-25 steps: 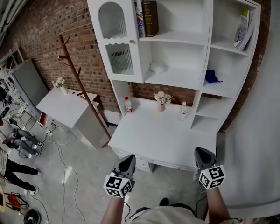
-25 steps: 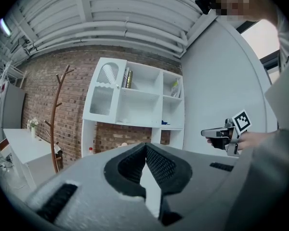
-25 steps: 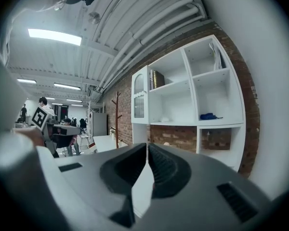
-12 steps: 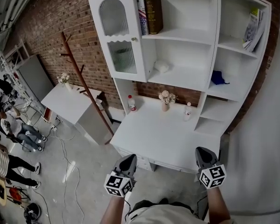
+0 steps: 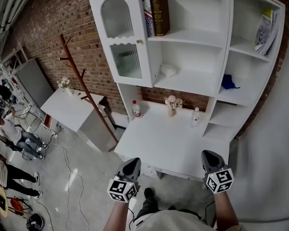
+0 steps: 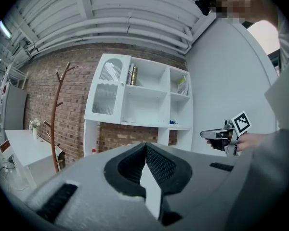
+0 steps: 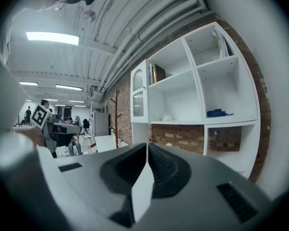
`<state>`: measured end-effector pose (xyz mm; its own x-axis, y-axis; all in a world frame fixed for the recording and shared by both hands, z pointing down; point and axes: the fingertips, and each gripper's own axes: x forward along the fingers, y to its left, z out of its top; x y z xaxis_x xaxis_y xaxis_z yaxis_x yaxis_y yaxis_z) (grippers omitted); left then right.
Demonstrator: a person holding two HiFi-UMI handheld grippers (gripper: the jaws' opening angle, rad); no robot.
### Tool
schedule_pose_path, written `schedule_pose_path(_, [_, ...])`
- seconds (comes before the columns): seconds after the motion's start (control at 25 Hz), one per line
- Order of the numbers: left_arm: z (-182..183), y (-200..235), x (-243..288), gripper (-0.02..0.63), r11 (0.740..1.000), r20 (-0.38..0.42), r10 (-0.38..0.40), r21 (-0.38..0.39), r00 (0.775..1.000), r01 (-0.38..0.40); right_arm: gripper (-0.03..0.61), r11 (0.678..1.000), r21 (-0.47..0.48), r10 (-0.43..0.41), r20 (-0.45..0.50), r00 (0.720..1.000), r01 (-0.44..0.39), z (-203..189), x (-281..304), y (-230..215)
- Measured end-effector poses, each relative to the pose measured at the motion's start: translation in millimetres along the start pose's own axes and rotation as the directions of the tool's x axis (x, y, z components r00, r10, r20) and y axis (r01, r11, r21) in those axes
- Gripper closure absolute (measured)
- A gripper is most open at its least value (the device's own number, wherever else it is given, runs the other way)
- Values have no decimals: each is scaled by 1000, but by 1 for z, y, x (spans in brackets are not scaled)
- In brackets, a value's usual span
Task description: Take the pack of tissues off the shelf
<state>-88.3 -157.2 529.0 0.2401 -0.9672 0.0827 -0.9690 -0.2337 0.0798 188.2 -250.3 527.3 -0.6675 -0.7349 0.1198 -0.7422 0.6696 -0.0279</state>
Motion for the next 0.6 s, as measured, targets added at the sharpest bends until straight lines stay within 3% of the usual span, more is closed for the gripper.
schedule_pose_path(0.6, [29, 89, 92, 588, 995, 31, -97, 10, 995, 96, 546, 994, -39, -99, 32, 995, 100, 45, 99, -11])
